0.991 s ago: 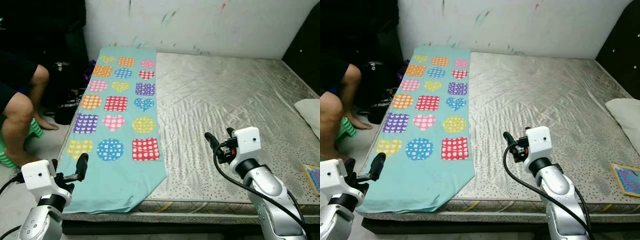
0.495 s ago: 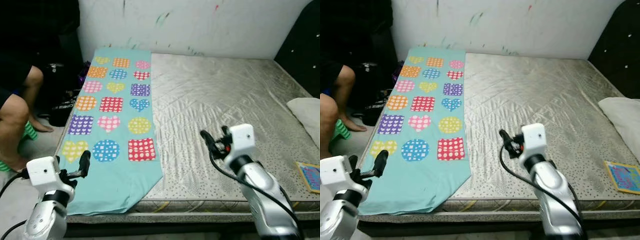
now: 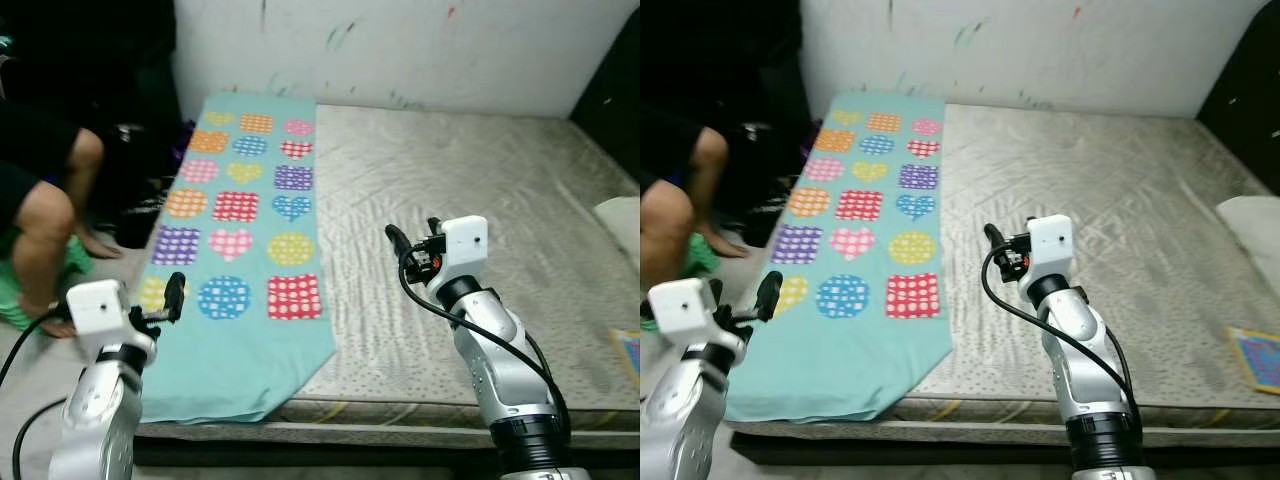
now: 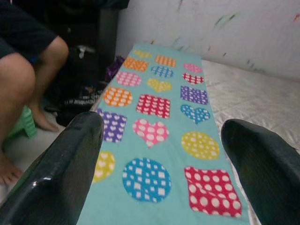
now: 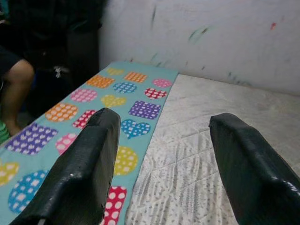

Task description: Clean up the room

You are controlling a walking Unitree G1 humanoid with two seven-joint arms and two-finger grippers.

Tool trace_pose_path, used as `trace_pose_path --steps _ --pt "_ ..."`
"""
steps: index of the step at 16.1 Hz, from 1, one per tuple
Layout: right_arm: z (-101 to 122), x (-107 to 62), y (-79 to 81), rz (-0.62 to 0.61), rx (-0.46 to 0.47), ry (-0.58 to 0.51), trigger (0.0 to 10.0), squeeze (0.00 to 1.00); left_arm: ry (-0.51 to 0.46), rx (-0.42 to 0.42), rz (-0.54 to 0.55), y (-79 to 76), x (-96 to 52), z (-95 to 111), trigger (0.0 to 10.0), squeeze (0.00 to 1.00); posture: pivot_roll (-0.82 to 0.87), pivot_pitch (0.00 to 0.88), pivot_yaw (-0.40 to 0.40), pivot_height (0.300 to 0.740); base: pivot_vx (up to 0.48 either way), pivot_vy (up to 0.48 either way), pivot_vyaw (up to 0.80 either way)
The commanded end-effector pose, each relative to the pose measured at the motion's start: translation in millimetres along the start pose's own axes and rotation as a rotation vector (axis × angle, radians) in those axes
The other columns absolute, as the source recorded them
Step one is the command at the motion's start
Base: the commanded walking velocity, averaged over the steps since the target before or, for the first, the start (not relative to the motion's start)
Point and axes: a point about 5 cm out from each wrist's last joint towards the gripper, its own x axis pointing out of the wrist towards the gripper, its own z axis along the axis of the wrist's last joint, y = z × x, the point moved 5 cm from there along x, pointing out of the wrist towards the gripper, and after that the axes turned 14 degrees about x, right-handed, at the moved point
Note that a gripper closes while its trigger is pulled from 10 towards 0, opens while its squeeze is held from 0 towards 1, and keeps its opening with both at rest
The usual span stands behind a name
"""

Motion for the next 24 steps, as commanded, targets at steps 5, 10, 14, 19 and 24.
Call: trace_pose_path --steps 5,10,14,19,24 --pt "10 2.7 -10.7 -0.068 0.003 -0.077 10.0 0.00 -0.024 0.033 -0.053 -8.4 17.2 4 10.0 0.00 -0.15 0.000 0.035 0.740 0.000 0.000 0.00" --pt "9 4.2 -5.3 -0.042 -0.019 -0.084 10.0 0.00 -0.027 0.028 -0.084 -26.8 22.8 -2 10.0 0.00 -0.16 0.000 0.039 0.740 0.000 0.000 0.00" --pt "7 -2.1 -11.8 -0.059 -0.025 -0.078 10.0 0.00 -0.017 0.022 -0.068 -23.5 16.6 -7 10.0 0.00 -0.16 0.000 0.026 0.740 0.000 0.000 0.00" --pt "-2 -10.1 -21.0 -0.102 -0.021 -0.062 10.0 0.00 0.004 0.025 -0.074 -23.8 15.0 -15 10.0 0.00 -0.17 0.000 0.041 0.740 0.000 0.000 0.00" --pt "6 -10.6 -32.9 -0.181 -0.006 -0.120 10.0 0.00 -0.007 0.033 -0.165 -47.1 30.5 -9 10.0 0.00 -0.22 0.000 0.120 0.740 0.000 0.000 0.00"
